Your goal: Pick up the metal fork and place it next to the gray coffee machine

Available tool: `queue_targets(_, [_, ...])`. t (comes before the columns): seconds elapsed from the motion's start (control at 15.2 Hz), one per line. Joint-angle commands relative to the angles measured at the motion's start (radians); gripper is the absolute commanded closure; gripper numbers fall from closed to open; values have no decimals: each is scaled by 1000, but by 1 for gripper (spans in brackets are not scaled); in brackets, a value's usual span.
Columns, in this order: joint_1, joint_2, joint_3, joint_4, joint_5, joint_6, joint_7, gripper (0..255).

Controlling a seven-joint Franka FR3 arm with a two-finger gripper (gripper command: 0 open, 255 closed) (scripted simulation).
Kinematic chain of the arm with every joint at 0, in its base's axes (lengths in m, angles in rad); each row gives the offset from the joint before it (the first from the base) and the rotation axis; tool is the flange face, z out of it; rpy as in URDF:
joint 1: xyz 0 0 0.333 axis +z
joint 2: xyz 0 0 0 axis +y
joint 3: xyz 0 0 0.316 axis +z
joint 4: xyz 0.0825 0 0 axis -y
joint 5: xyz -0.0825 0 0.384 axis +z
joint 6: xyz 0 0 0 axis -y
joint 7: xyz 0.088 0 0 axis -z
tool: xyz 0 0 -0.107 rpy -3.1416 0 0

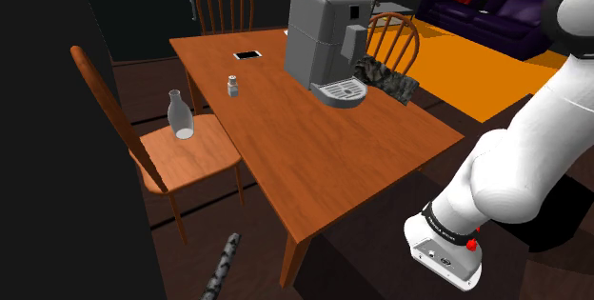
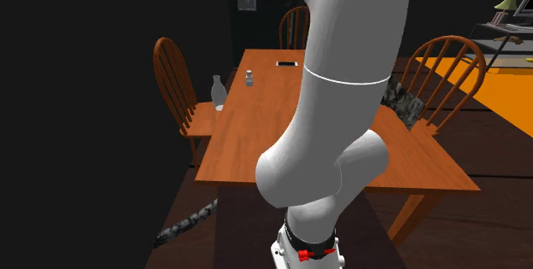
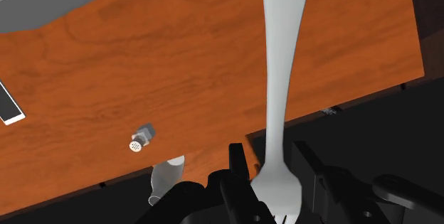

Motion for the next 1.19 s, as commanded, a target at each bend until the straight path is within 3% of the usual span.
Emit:
queue_targets(0.0, [-29,54,-29,66,19,-16,-54,255])
queue_targets(0.4, [-140,294,-85,392,109,-118,-179,255])
queue_targets(1.12, [-105,181,-78,73,72,91,-180,255])
